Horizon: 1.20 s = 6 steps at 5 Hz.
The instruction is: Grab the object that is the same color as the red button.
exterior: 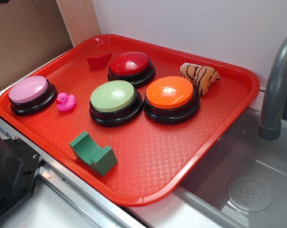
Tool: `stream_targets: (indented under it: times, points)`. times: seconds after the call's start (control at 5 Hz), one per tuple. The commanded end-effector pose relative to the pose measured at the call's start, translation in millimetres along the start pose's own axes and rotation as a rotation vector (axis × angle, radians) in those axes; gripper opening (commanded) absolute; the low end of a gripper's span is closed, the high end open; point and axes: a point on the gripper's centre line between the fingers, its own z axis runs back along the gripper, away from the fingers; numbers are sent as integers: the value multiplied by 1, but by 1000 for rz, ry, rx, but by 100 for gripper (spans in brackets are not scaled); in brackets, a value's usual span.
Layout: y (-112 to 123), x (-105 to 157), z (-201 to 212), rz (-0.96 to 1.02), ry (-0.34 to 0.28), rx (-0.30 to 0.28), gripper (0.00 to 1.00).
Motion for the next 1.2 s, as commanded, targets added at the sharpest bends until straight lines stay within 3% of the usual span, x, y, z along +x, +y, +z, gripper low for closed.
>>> stream_targets:
  times: [0.0, 0.2, 1.0]
  points:
    - [0, 0, 0, 0, 0, 0, 100]
    - [14, 41, -18, 124, -77, -13, 100]
    - [76, 145, -106, 592, -142, 84, 100]
